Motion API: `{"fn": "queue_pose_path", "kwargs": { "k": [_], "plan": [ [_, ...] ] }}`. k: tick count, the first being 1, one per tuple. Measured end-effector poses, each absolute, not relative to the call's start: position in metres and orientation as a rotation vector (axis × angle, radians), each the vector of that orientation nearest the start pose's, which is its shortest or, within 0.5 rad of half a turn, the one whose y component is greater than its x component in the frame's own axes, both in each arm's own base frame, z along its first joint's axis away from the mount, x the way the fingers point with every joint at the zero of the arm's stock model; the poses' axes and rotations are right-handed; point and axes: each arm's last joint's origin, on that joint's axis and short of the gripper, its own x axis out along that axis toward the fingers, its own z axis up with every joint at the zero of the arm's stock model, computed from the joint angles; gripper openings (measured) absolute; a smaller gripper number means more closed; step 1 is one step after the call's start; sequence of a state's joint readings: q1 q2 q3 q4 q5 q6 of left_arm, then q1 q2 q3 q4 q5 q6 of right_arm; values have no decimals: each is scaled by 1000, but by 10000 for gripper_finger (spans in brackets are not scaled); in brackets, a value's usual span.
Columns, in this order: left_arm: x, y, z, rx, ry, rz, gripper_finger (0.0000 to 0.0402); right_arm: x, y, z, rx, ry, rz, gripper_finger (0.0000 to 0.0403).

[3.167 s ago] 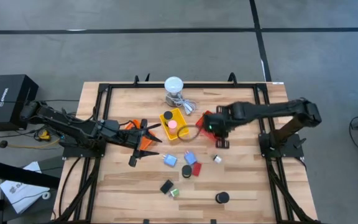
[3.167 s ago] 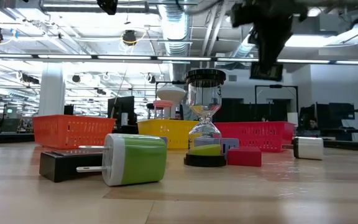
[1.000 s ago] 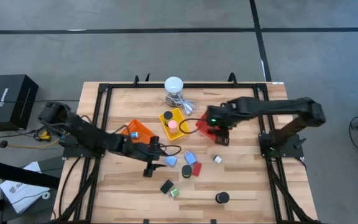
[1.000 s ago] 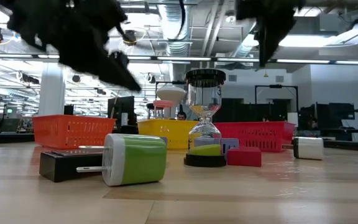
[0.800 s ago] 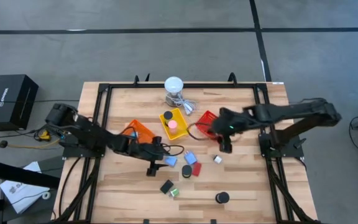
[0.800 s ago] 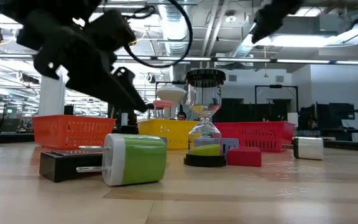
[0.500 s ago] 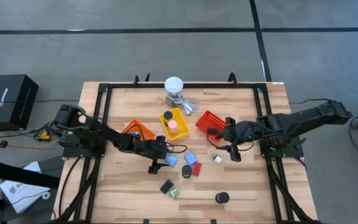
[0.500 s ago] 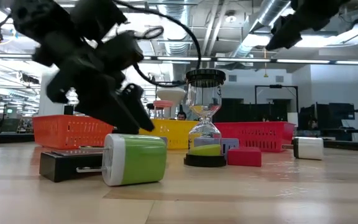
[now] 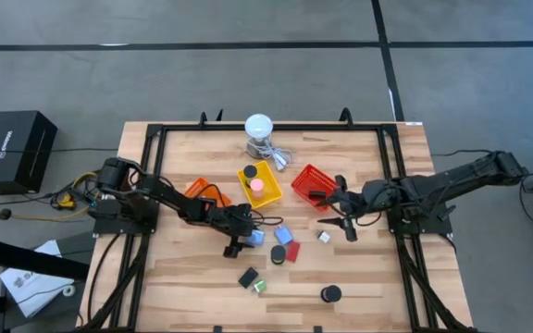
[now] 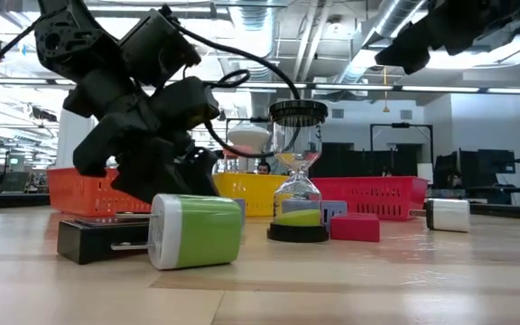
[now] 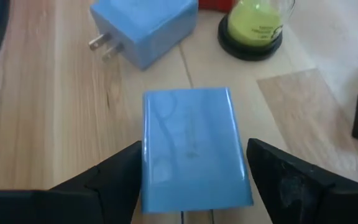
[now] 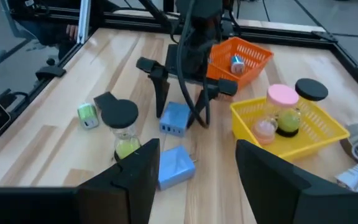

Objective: Pick & Place Office items
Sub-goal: Put the left large blue charger adapter into the orange basket

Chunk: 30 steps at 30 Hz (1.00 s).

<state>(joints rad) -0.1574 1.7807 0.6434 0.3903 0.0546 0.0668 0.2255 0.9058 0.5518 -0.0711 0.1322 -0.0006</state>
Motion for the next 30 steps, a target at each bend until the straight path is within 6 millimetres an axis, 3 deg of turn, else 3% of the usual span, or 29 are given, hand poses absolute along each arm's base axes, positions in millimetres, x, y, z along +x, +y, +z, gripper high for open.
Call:
{"fn": "queue_pose_path", "kwargs": {
  "k": [8, 15, 22, 30],
  "plan": [
    [298, -48, 103, 98, 734, -222, 208, 192, 40, 242, -77, 422, 93, 202],
    [297, -48, 112, 98, 706, -223, 226, 192, 40, 242, -77, 420, 93, 202],
    [283, -46, 149, 101, 685, -211, 205, 192, 40, 242, -76, 421, 92, 202],
    [239, -34, 197, 115, 743, -57, 218, 192, 40, 242, -77, 424, 92, 202]
  ]
}}
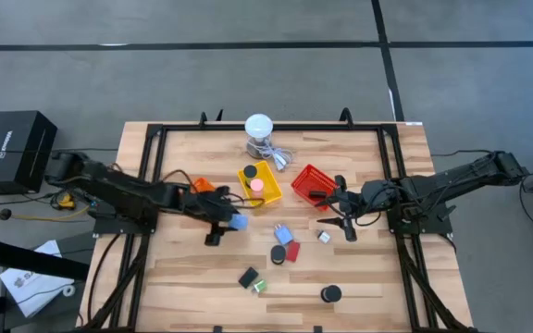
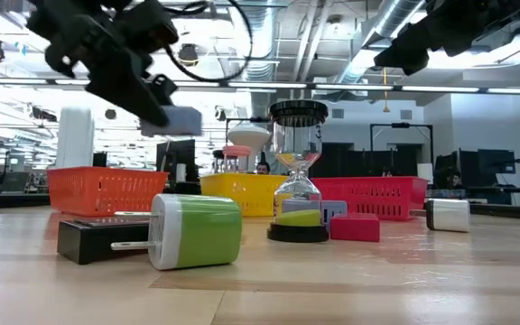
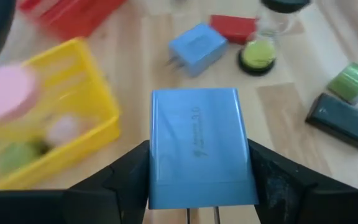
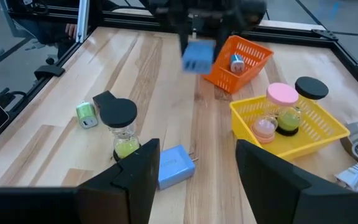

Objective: Pick & Place Office items
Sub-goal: Put the left large blue charger adapter into the orange basket

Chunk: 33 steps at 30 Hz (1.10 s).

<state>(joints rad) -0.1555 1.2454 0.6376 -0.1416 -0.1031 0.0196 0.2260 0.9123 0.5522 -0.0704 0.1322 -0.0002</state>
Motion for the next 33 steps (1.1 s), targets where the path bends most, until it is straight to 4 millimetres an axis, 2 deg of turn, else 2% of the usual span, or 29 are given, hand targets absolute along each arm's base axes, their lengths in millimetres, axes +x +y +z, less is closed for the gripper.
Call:
{"fn": "queue_pose_path", "kwargs": {
  "k": [5, 8, 11, 18, 22, 33],
  "plan": [
    [212, -27, 213, 55, 791, 74, 207, 192, 40, 242, -77, 424, 92, 202],
    [198, -24, 216, 41, 829, 159, 213, 192, 40, 242, -77, 425, 92, 202],
    [186, -20, 206, 6, 848, 214, 218, 192, 40, 242, -77, 426, 93, 202],
    [164, -9, 162, -58, 957, 333, 211, 192, 40, 242, -77, 425, 92, 202],
    [161, -3, 151, -77, 947, 365, 222, 192, 40, 242, -77, 425, 92, 202],
    [163, -2, 151, -89, 914, 355, 246, 192, 40, 242, -77, 426, 92, 202]
  ]
}}
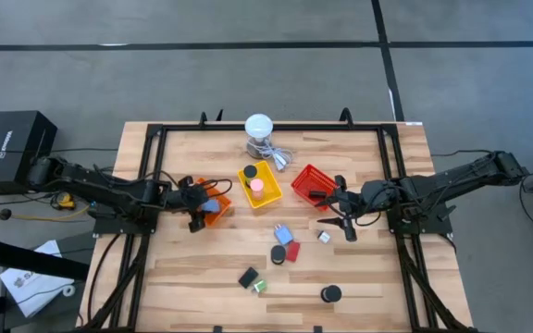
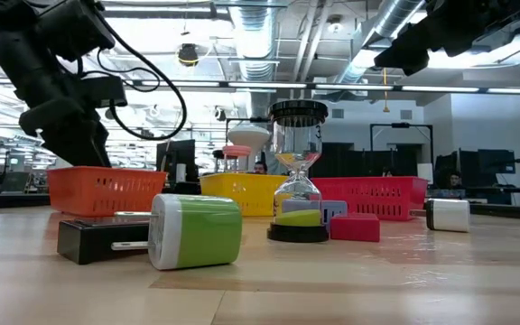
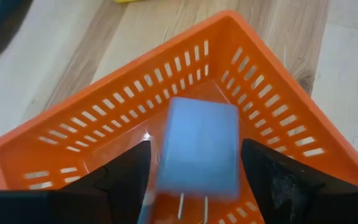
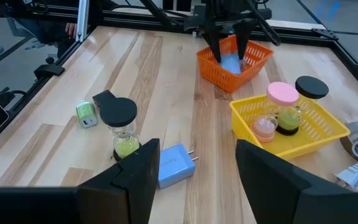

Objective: Pick & Place Office items
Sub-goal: Put the left large blue charger adapter into the orange basket, then put the green hourglass into the yellow basket

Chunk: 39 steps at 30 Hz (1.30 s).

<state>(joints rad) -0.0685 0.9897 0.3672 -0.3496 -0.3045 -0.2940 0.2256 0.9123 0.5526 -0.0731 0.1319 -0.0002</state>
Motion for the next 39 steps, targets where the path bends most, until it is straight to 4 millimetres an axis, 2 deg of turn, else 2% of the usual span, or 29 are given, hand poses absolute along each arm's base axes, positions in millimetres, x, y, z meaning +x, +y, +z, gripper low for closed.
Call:
{"fn": "queue_pose_path", "kwargs": {
  "k": [8, 19, 24, 31, 35, 39],
  "plan": [
    [164, -3, 153, -91, 907, 353, 265, 192, 40, 242, -77, 427, 92, 202],
    [188, -7, 196, -76, 739, 299, 257, 192, 40, 242, -77, 427, 92, 202],
    [198, -20, 211, -24, 583, 199, 257, 192, 40, 242, -77, 427, 92, 202],
    [209, -38, 228, -64, 373, 59, 253, 192, 40, 242, -77, 427, 92, 202],
    [222, -50, 226, -85, 319, -42, 248, 193, 40, 241, -78, 430, 92, 202],
    [243, -60, 226, -76, 362, -92, 249, 194, 41, 240, -79, 435, 92, 202]
  ]
}}
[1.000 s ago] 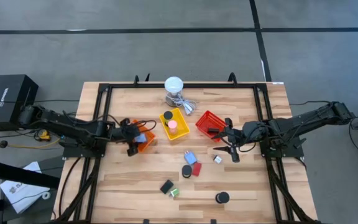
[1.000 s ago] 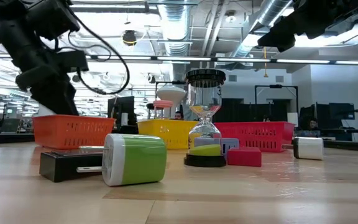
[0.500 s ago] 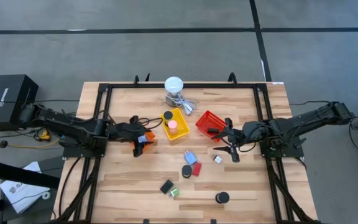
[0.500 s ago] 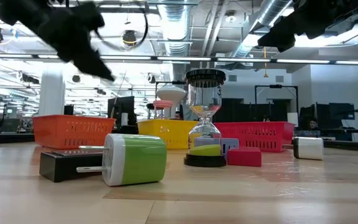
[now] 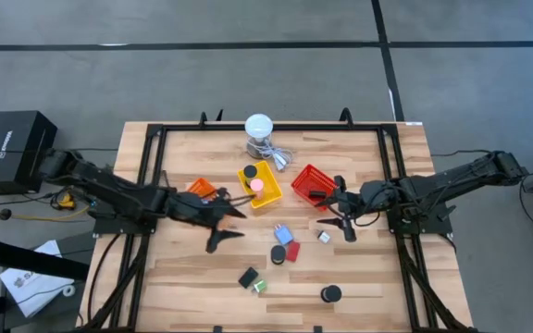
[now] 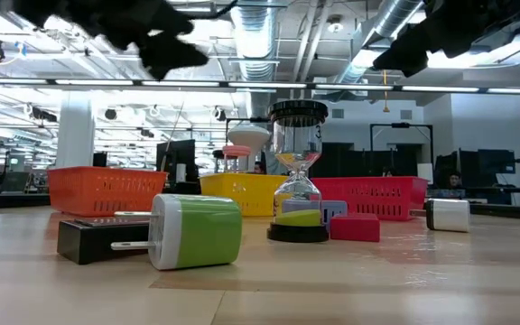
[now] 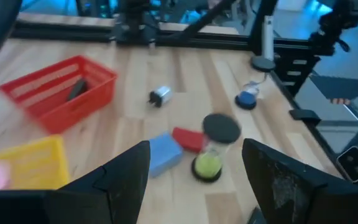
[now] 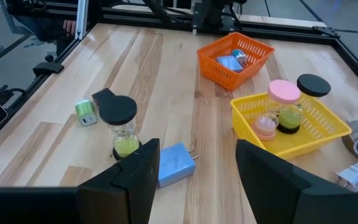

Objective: Pick & Place Office items
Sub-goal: Put the green hourglass into the yellow basket

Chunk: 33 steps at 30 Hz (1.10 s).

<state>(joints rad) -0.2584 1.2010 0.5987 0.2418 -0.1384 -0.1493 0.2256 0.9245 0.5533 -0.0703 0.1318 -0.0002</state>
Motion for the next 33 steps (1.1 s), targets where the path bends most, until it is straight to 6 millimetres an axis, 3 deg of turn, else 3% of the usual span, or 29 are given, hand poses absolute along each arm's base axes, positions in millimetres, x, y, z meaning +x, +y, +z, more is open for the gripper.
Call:
{"fn": "queue_pose_path", "kwargs": {
  "k": [5, 12, 20, 27, 33],
  "plan": [
    [283, -78, 247, 48, 449, -221, 253, 194, 41, 241, -78, 431, 92, 202],
    [334, -96, 271, 167, 781, -252, 253, 194, 40, 240, -78, 433, 91, 202],
    [372, -109, 262, 195, 853, -368, 249, 194, 40, 240, -79, 437, 92, 202],
    [390, -114, 230, 227, 876, -370, 249, 194, 40, 239, -80, 445, 91, 202],
    [394, -111, 228, 268, 866, -330, 249, 193, 40, 238, -83, 462, 91, 202]
  ]
}}
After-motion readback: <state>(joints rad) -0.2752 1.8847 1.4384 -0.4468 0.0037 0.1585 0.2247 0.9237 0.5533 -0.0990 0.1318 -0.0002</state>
